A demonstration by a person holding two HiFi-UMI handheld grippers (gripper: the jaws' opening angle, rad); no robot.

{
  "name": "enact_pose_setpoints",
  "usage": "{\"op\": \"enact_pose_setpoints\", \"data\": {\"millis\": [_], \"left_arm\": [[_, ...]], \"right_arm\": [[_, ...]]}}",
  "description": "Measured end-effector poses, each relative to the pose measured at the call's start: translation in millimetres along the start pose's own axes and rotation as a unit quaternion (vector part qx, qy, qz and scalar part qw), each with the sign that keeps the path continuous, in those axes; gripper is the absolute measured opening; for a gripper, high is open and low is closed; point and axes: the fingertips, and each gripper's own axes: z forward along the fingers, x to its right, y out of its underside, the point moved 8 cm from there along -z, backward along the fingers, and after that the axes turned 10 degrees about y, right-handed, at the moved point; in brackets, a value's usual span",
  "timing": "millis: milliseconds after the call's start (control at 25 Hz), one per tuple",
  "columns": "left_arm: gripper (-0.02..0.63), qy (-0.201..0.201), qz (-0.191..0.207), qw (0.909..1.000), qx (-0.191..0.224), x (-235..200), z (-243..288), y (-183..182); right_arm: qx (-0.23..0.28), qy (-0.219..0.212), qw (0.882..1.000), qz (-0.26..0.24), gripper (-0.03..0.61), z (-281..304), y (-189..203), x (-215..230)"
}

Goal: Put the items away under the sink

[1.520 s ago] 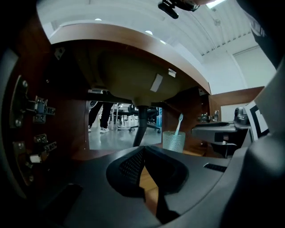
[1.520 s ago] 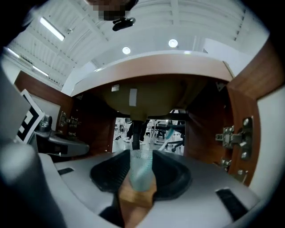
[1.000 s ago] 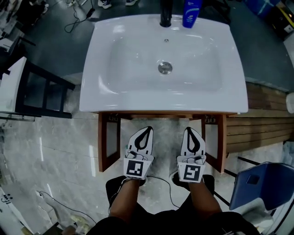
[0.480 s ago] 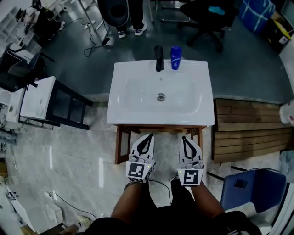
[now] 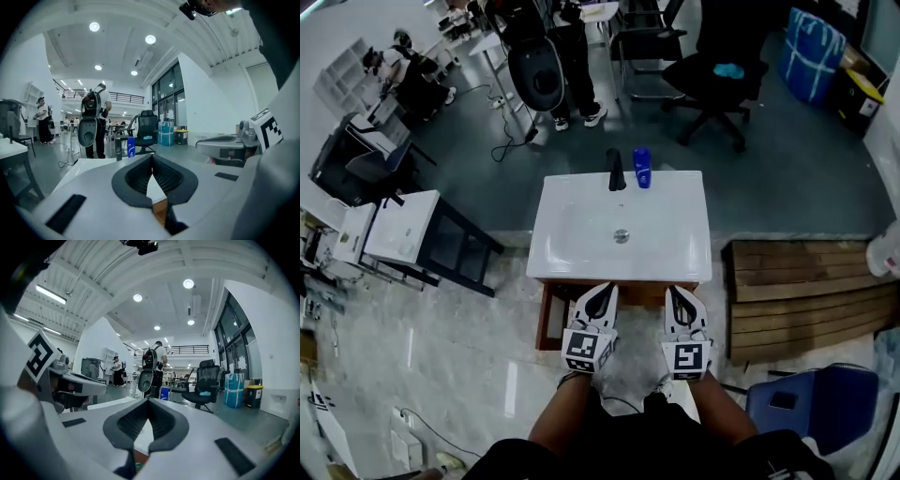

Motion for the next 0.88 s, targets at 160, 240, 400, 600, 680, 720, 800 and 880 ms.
{"op": "enact_pose_setpoints", "data": {"millis": [160, 240, 400, 600, 680, 720, 800, 880], "left_arm": [[0.018, -0.004, 0.001, 1.0, 0.001, 8.8, 4.1, -5.2], [0.018, -0.008, 0.002, 1.0, 0.004, 10.3, 4.6, -9.0], [0.018, -0.007, 0.006, 0.9999, 0.008, 5.3, 10.7, -13.1], [0.018, -0.003, 0.003, 0.9999, 0.014, -12.4, 29.2, -16.5], [0.018, 0.002, 0.005, 0.9997, 0.024, -25.6, 40.7, -22.9], [0.018, 0.005, 0.007, 0.9995, 0.029, -34.2, 46.9, -27.1], [0.018, 0.012, 0.011, 0.9992, 0.035, -51.2, 59.2, -33.4], [0.018, 0.017, 0.011, 0.9991, 0.037, -67.1, 70.5, -36.2]], "right_arm": [[0.011, -0.012, 1.0, 0.009, 0.018, 0.3, -5.9, 10.5], [0.024, -0.023, 0.999, 0.009, 0.018, 4.6, -10.6, 14.9], [0.037, -0.033, 0.999, 0.014, 0.019, 22.3, -18.7, 17.6], [0.039, -0.032, 0.999, 0.005, 0.018, 51.7, -25.0, 20.0], [0.047, -0.034, 0.998, -0.002, 0.02, 67.0, -31.6, 21.6], [0.051, -0.035, 0.998, -0.005, 0.018, 76.2, -34.8, 21.5], [0.053, -0.036, 0.998, -0.008, 0.018, 95.7, -37.7, 20.9], [0.045, -0.033, 0.998, -0.008, 0.018, 115.0, -35.8, 18.9]]}}
